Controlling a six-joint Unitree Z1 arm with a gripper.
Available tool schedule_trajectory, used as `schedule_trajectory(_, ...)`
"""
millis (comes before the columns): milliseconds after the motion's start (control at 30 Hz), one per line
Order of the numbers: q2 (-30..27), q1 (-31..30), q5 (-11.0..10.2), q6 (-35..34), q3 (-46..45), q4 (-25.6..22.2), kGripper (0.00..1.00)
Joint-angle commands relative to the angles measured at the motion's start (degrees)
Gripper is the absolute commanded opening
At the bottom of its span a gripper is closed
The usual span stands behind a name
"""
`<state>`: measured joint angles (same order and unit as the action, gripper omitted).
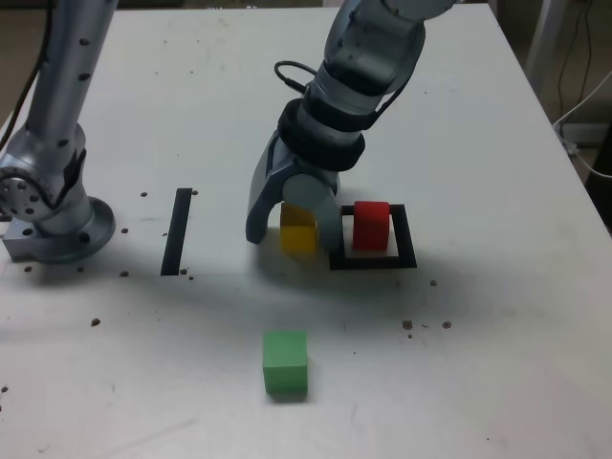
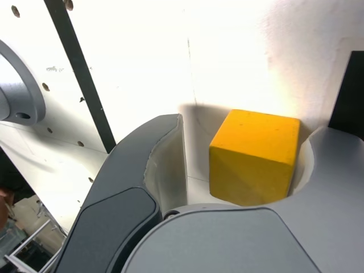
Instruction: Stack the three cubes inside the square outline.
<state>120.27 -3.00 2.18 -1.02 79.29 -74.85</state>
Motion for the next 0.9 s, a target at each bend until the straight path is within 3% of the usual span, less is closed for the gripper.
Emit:
schedule_trajectory(0,0.3,0.1,-0.4,0.2,0.2,0.4,0.35)
schedule_trajectory(100,0.3,0.1,-0.6,0.2,0.1,0.6,0.30)
schedule_trajectory(467,-0.5,0.1,-0.5,0.0,-0.4,0.1,0.30)
schedule_trajectory(867,-4.7,0.1,-3.5,-1.7,4.0,-6.4,0.30)
